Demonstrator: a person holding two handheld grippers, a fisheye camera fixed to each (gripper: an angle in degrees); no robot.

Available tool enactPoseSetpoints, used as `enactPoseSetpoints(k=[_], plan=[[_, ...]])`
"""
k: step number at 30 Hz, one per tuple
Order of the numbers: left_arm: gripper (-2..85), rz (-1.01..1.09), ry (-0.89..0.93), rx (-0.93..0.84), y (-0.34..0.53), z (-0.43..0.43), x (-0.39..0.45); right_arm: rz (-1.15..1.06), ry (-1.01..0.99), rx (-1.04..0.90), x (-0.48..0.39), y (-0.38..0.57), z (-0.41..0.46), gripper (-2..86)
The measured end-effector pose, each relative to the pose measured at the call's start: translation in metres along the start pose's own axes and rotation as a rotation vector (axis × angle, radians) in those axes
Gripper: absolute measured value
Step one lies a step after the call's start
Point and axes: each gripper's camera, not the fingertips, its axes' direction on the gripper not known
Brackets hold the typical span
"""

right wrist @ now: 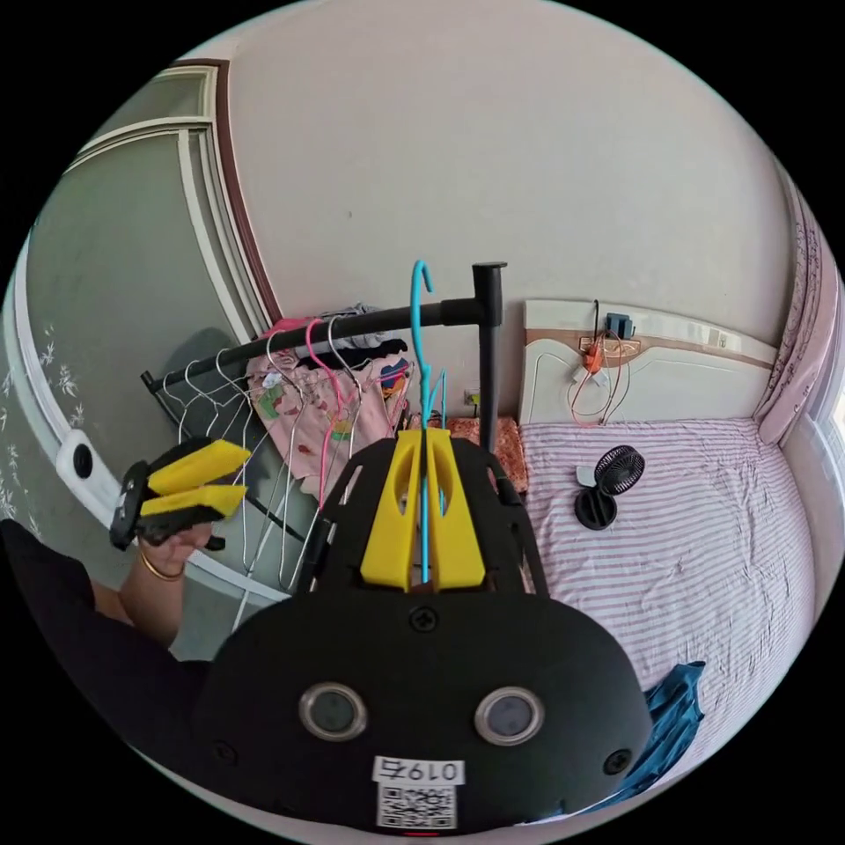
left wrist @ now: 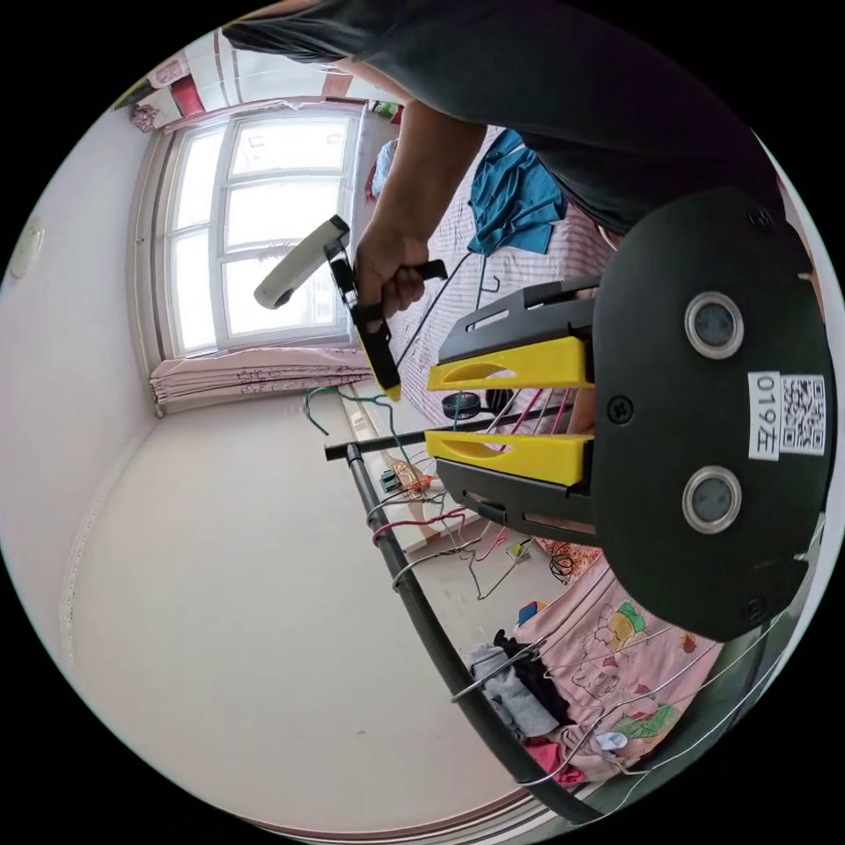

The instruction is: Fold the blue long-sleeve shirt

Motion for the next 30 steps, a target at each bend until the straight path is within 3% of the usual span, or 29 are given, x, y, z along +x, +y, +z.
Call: enactPoseSetpoints(k=[10,23,30], plan=[[5.8,-0.073,0.159,-0.052,0.019,0.029,-0.004,0.056,0.055,-0.005,-0.032,-0.005,0.032,-1.0],[1.3,-0.089,0.194,-0.046,0.010,0.080,0.021,0.035,0.102,-0.042,-0.039,0.022,0.008,-0.5],[1.3,-0.053,0.254,-0.041,-0.009,0.127,0.062,-0.013,0.081,-0.039,-0.025,0.047,-0.052,8.9]])
